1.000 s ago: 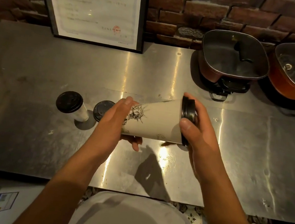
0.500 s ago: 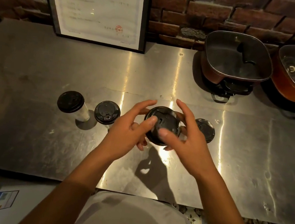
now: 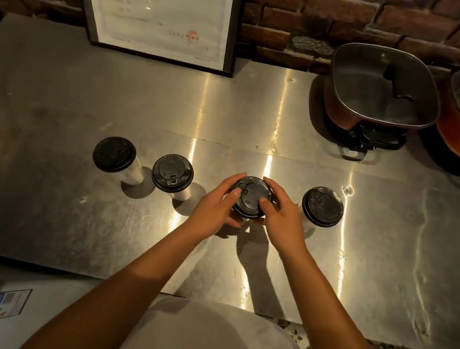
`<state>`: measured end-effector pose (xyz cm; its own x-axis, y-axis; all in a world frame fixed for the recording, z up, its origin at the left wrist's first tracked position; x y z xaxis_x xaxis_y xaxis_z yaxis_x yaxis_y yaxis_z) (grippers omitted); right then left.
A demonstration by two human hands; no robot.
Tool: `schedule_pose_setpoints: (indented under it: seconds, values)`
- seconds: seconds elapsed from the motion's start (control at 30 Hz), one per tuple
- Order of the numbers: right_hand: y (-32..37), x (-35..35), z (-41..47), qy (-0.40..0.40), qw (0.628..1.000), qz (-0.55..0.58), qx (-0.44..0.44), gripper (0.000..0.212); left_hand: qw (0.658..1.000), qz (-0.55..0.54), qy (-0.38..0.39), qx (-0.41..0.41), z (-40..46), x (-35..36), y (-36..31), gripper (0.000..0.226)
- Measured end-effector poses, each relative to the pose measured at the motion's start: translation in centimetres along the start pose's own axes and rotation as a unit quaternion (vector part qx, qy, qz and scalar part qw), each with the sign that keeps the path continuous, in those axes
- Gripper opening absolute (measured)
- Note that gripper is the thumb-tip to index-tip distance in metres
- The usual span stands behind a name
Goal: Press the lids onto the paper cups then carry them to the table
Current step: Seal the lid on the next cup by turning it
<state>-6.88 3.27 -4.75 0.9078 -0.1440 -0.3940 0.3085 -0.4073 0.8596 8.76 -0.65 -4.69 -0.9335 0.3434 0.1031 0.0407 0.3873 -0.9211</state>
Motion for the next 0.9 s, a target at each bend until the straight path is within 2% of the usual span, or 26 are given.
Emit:
schedule_pose_setpoints:
  seconds: [0.17,0.4,0.57,0.9]
  values:
    - [-0.8,0.4,0.4,-0.024,0.999,-0.026,-0.001,0.043,1.000,0.022,-0.007,-0.006,1.4,0.1,1.4,0.036]
    - [-0.5,0.0,0.5,-0.071,0.989,-0.123,-0.038,0.044,0.999,0.031,-0.005,-0.023,2.1,0.6,2.1,0.035]
    - [-1.2,0.1,0.9,-0.069,0.982,-0.169,-0.049,0.043,0.999,0.045,-0.002,-0.026,2.3,0.7,2.1,0.036]
    - [-2.4,-0.4,0.1,-0.048,0.983,-0.174,-0.045,0.044,0.996,0.084,0.011,0.007,1.2,2.2,1.5,0.039]
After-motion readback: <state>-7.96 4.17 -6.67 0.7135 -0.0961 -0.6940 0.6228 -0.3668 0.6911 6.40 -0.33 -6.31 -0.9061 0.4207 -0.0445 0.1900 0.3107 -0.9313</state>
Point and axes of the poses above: each hand's wrist, its own z-axis towards the middle knuckle, its own x-axis out of the palm, y = z × x, the point moved 5 cm from there along z, towards the middle knuckle, and after that the axes turned 10 degrees about -z, right-handed, at the moved point
